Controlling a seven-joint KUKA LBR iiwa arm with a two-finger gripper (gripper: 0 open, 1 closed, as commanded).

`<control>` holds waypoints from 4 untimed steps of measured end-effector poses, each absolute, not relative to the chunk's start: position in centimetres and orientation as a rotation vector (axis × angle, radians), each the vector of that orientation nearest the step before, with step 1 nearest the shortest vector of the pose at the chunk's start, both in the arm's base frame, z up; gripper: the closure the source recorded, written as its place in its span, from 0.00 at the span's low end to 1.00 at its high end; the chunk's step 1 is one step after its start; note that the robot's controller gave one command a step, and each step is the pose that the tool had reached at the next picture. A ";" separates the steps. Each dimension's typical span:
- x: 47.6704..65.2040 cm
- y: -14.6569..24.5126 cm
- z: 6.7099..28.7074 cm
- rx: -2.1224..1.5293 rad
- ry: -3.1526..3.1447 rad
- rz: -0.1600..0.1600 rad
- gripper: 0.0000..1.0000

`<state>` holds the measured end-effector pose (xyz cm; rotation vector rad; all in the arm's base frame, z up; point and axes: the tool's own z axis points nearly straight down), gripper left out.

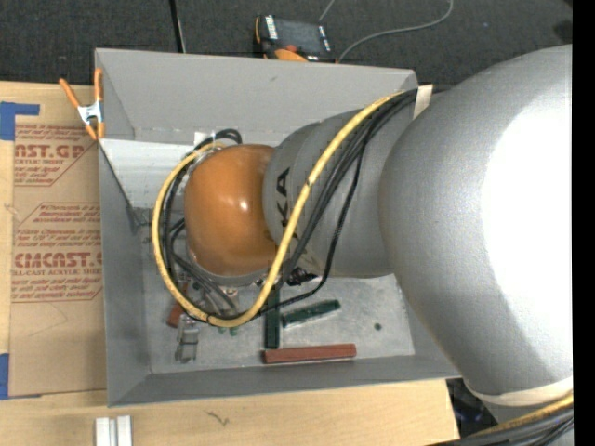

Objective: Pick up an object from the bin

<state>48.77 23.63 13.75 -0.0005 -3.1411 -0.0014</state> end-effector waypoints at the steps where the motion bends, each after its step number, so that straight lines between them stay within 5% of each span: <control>1: 53.8 17.7 6.9 0.149 -3.139 0.003 0.00; 2: 56.1 21.8 7.0 1.015 -2.977 -0.003 0.00; 3: 56.1 21.8 7.0 1.013 -2.977 -0.005 1.00; 4: 57.2 24.0 22.1 1.010 -2.988 -0.002 1.00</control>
Offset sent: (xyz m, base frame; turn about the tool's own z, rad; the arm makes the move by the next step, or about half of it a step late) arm 0.0487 -0.0559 -0.0657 -0.0996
